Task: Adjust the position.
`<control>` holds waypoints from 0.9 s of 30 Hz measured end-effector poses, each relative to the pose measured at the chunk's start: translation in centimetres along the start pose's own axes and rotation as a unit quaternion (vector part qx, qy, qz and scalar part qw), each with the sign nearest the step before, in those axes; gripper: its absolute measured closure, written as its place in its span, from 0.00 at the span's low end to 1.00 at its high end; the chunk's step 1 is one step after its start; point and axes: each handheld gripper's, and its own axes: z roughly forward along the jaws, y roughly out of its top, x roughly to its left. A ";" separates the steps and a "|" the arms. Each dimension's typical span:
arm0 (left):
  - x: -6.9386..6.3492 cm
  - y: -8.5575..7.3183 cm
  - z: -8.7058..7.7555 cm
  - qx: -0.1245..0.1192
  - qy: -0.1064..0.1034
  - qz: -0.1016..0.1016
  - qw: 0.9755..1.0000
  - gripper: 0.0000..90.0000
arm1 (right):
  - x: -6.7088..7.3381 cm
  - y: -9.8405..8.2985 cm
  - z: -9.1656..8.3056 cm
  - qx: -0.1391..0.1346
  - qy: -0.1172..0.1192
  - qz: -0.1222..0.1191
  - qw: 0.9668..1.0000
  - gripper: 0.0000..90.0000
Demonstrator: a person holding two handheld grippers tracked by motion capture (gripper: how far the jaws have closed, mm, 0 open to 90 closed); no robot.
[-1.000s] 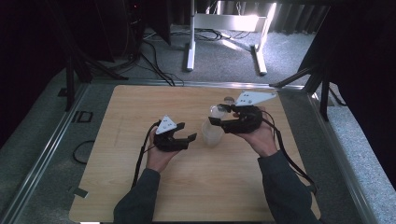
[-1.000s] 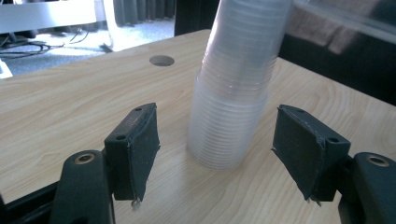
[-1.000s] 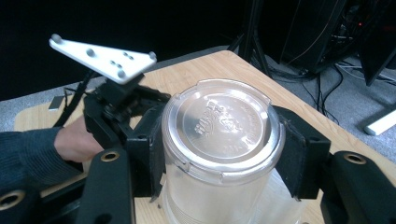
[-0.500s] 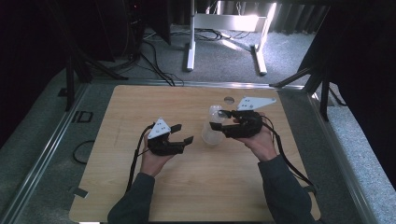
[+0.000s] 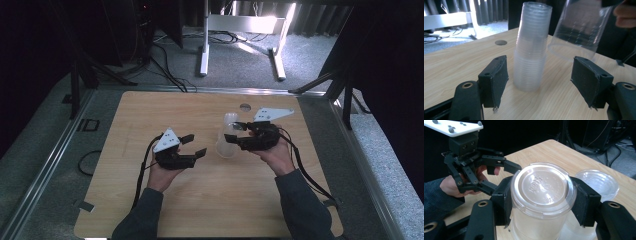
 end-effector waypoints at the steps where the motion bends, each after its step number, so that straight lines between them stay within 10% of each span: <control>1: -0.1 0.1 -0.1 -0.003 -0.001 -0.001 1.000 0.33 | 0.0 0.0 0.0 0.000 0.000 0.000 1.000 0.46; 27: -2.0 2.3 0.8 -0.007 -0.032 0.032 0.999 0.30 | 0.5 -0.6 1.6 -0.020 0.043 0.036 0.998 0.46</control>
